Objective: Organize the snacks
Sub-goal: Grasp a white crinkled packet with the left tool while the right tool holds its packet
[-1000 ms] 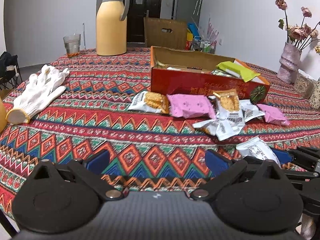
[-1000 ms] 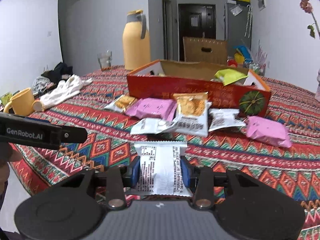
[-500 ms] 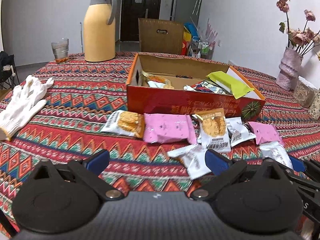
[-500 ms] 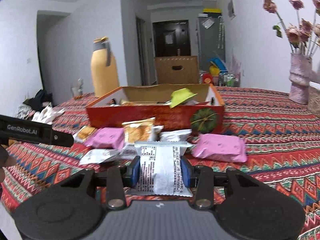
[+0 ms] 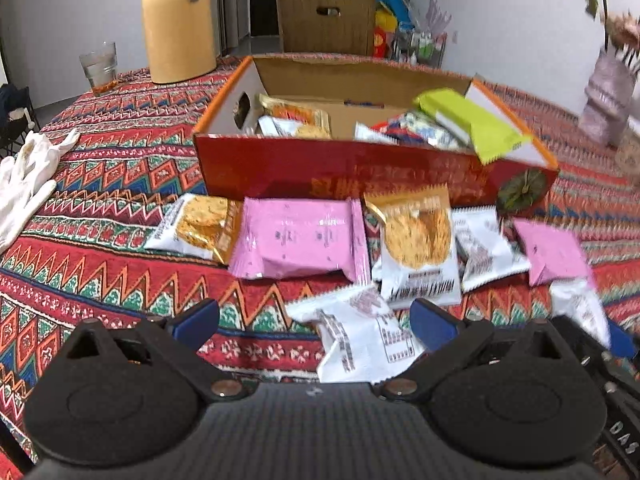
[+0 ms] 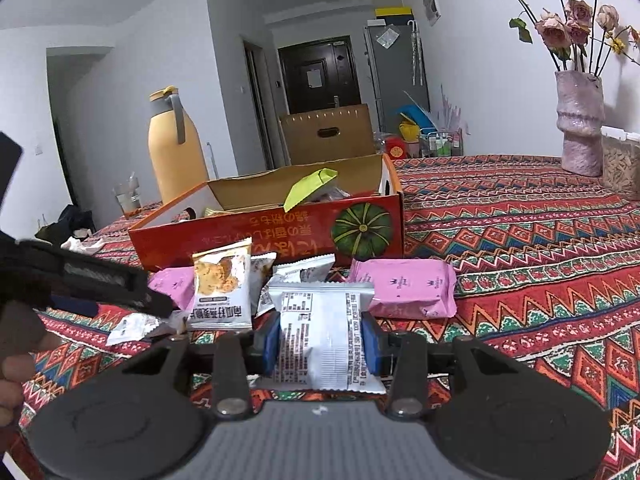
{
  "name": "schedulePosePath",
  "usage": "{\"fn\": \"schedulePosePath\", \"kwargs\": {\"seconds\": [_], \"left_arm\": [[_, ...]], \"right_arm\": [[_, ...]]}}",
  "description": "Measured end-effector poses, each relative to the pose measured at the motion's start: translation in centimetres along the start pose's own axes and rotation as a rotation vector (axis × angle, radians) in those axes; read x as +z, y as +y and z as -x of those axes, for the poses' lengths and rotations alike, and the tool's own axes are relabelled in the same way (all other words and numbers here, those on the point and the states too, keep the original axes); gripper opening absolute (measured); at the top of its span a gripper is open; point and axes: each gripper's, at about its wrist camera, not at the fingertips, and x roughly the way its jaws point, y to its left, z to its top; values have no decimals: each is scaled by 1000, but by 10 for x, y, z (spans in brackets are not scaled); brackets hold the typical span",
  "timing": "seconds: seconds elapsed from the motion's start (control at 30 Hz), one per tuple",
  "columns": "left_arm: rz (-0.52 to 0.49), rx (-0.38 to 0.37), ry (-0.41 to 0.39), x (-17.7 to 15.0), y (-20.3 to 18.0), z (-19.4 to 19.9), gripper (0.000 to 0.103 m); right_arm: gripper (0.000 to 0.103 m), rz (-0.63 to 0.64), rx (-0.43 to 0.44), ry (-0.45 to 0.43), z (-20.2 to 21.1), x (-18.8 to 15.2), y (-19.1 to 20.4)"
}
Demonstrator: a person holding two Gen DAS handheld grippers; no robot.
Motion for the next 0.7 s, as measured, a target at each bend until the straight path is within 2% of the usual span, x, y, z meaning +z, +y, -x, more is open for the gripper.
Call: {"fn": "schedulePosePath", "kwargs": {"seconds": [0.17,0.23,0.3,0.33,0.37,0.47,0.53,0.6,0.7], "left_arm": [[-29,12,23,-7,-6,-6,100],[-40,12,28,-11,-8,-7,93],[-50,4,38,-14,-8,-9,79],[-51,-2,43,-16,-8,-10,75],[-51,-6,36,-17,-7,-10,73],[-49,-23,17,-19,-5,-7,56],[-42,-36,15,-19,-3,-5,58],[-36,-51,15,-21,-1,-1,89],[-47,-63,-27,-22,-1,12,98]], "right_arm": [[40,-4,10,-2,1,-1,0],[40,-3,10,-3,0,-1,1],[40,-3,10,-5,1,-1,1],[40,-3,9,-5,2,-1,1],[40,-2,8,-5,2,-1,2],[40,2,8,-4,4,-2,4],[40,6,8,-2,4,-2,6],[40,10,9,-4,6,-2,8],[40,15,7,-6,8,-2,10]]}}
